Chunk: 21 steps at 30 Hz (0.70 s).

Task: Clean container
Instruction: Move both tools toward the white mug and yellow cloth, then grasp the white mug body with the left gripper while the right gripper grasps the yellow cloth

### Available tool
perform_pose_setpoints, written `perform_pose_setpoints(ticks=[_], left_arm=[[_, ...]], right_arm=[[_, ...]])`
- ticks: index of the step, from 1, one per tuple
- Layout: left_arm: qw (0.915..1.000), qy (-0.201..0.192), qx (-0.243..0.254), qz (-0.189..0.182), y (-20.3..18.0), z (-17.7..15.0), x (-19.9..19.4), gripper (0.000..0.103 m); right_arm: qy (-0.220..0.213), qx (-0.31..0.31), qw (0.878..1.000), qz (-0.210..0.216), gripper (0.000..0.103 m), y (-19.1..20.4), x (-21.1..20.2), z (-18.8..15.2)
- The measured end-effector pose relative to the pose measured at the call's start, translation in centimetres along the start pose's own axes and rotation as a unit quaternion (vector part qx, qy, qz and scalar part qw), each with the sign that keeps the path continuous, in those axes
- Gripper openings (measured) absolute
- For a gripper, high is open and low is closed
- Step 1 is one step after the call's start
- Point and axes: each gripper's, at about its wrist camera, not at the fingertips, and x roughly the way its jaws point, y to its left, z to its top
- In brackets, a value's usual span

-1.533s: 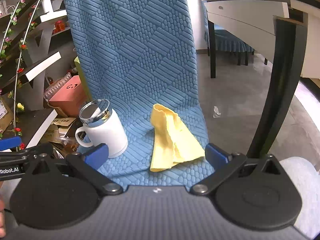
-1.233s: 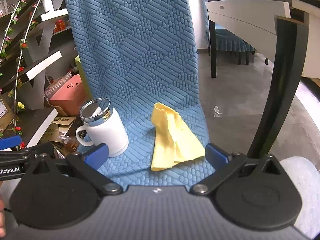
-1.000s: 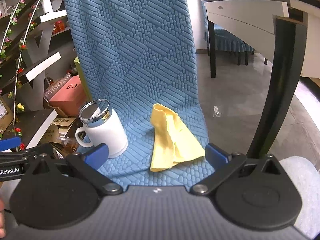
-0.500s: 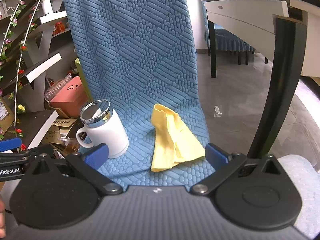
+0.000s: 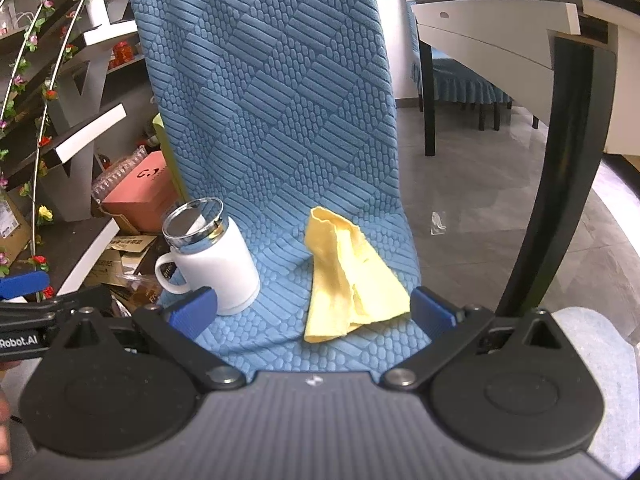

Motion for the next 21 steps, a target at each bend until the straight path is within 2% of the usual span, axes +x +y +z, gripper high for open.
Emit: perform_pose_setpoints(ticks=[14, 18, 21], left_arm=[[0.9998, 0.015, -0.002, -0.015, -0.8, 0.1, 1.4, 0.103], [0.9997, 0.014, 0.0, -0.018, -1.2, 0.2, 3.0, 0.103], [0.9994, 0.029, 0.01, -0.017, -1.5, 0.2, 5.5, 0.103]], right_arm=[[0.006, 0.007, 1.0, -0.002, 0.103, -0.7, 0.5, -0.2], [0.009, 0.014, 1.0, -0.003, 0.103, -0.8, 1.3, 0.1], [0.012, 0.023, 1.0, -0.003, 0.103, -1.4, 1.8, 0.1]])
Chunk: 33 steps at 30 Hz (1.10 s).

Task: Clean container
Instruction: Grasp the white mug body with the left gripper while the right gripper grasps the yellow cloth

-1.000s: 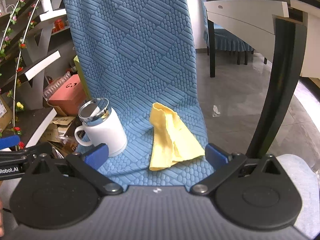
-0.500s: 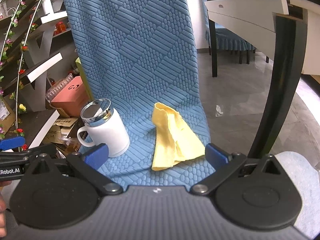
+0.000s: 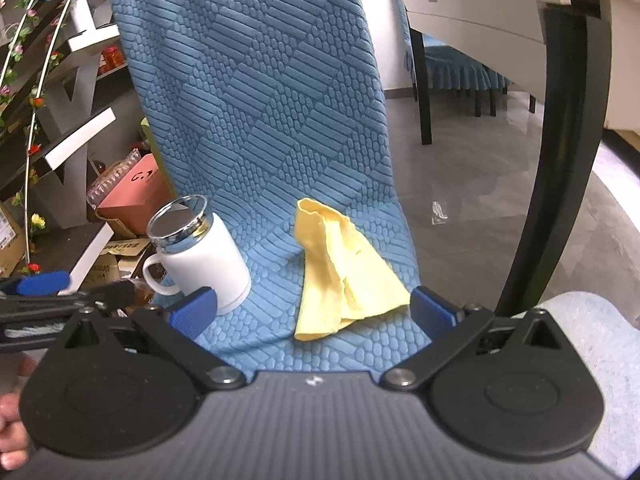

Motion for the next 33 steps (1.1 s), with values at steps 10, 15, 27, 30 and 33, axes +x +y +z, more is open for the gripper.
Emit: perform_pose_setpoints(ticks=[10, 15, 27, 30, 33], left_arm=[[0.9998, 0.003, 0.019, -0.001, -0.2, 0.9, 6.3, 0.103], [0.9995, 0.017, 0.027, -0.004, -0.1, 1.2, 8.7, 0.103], [0.9973, 0.027, 0.068, -0.003, -0.5, 1.4, 11.8, 0.103], [0.9966, 0.026, 0.077, -0.013, -0.6, 1.4, 12.5, 0.103], [0.996, 0.018, 0.085, -0.024, -0.7, 1.1, 13.0, 0.103]], right_arm=[[0.014, 0.009, 1.0, -0.003, 0.103, -1.5, 2.9, 0.7], [0.028, 0.005, 1.0, 0.011, 0.103, -1.9, 5.2, 1.1], [0.036, -0.018, 0.999, 0.03, 0.103, -2.8, 10.7, 2.2], [0.036, -0.015, 0.999, 0.028, 0.103, -3.1, 11.8, 2.4], [0.032, -0.012, 0.999, 0.028, 0.102, -3.4, 12.8, 2.6]])
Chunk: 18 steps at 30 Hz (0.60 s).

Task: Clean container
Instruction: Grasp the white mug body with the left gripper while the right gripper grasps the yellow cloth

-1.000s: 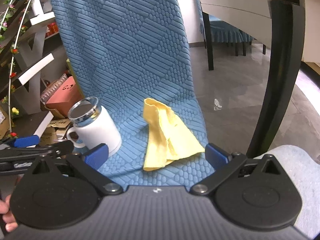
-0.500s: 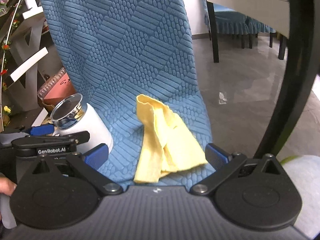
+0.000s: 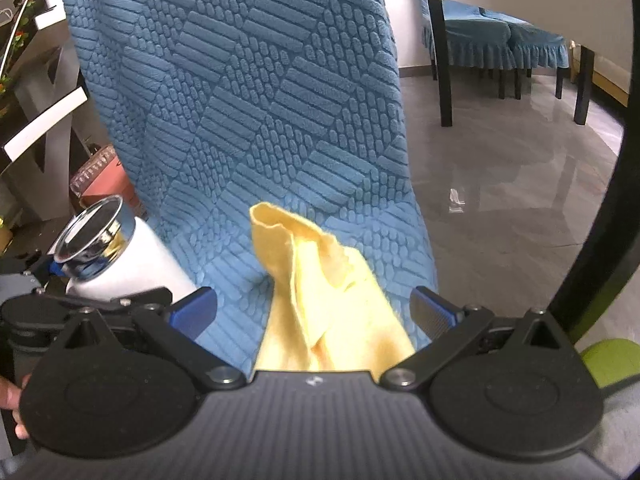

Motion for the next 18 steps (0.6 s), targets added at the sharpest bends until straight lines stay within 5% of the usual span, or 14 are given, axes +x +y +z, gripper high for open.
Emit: perform_pose_setpoints(ticks=[3, 12, 14, 18], left_arm=[[0.9999, -0.012, 0.004, -0.009, 0.1, -0.3, 0.4, 0.103], [0.9989, -0.036, 0.007, -0.029, 0.5, -1.0, 0.1, 0.103], [0.9987, -0.039, 0.005, -0.032, 0.6, -1.1, 0.1, 0.102], [0.9986, -0.043, 0.006, -0.031, 0.6, -1.3, -0.1, 0.1]], right_arm=[[0.0, -0.008, 1.0, -0.003, 0.1, -0.1, 0.9, 0.2], [0.032, -0.051, 0.998, -0.003, 0.059, 0.8, 4.2, -0.4], [0.043, -0.058, 0.997, -0.006, 0.032, 0.9, 5.0, -0.6], [0.048, -0.053, 0.997, 0.001, 0.016, 0.7, 5.4, -0.4]])
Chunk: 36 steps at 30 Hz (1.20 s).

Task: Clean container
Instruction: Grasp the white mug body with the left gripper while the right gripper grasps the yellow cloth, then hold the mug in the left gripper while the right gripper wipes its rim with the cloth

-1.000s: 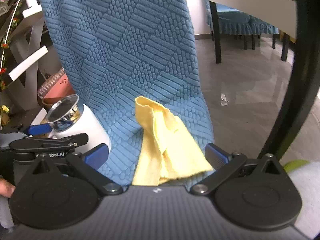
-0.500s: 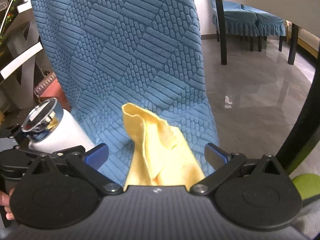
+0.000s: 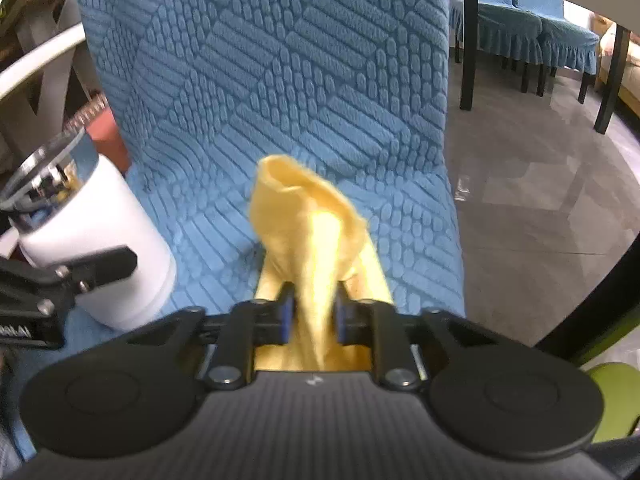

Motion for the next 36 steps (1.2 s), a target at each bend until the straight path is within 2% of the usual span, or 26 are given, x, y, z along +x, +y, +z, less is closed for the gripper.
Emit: perform_pose_setpoints(ticks=[3, 6, 10, 12, 16, 18, 20, 24, 32, 36], left_arm=[[1.0, -0.002, -0.001, -0.002, 0.1, -0.1, -0.3, 0.1], [0.9999, -0.013, -0.004, -0.003, 0.2, -0.3, -0.9, 0.1], [0.9997, -0.02, -0.009, -0.008, 0.3, -0.4, -1.3, 0.1], [0.9998, -0.016, -0.009, -0.008, 0.3, -0.5, -1.3, 0.099], [0.9998, -0.017, -0.002, 0.003, 0.2, -0.6, -1.3, 0.092], [0.9997, -0.019, -0.012, 0.0, 0.5, -0.5, -1.3, 0.091], [0.9997, -0.019, -0.014, -0.002, 0.6, -0.5, -1.2, 0.091], [0.9997, -0.02, -0.013, -0.006, 0.8, -0.5, -1.1, 0.091], [0.9995, -0.023, -0.021, -0.006, 0.9, -0.5, -0.7, 0.091], [0.9995, -0.026, -0.013, -0.009, 0.8, -0.5, -0.6, 0.091]], right_arm=[[-0.026, 0.001, 1.0, 0.013, 0.015, 0.4, -1.5, 0.6], [-0.072, 0.007, 0.997, 0.042, 0.015, 1.2, -4.3, 2.0], [-0.13, -0.01, 0.988, 0.082, 0.015, 3.1, -8.1, 4.3], [-0.143, -0.02, 0.984, 0.109, 0.016, 4.0, -9.1, 5.5], [-0.138, -0.054, 0.976, 0.162, 0.016, 5.9, -8.9, 7.1], [-0.118, -0.069, 0.973, 0.188, 0.016, 6.9, -7.9, 7.3], [-0.1, -0.099, 0.973, 0.183, 0.016, 8.1, -6.9, 6.8], [-0.069, -0.115, 0.975, 0.177, 0.016, 8.8, -4.9, 6.7], [-0.047, -0.11, 0.967, 0.224, 0.016, 8.6, -4.0, 6.3], [-0.041, -0.123, 0.966, 0.223, 0.016, 8.9, -4.4, 6.4]])
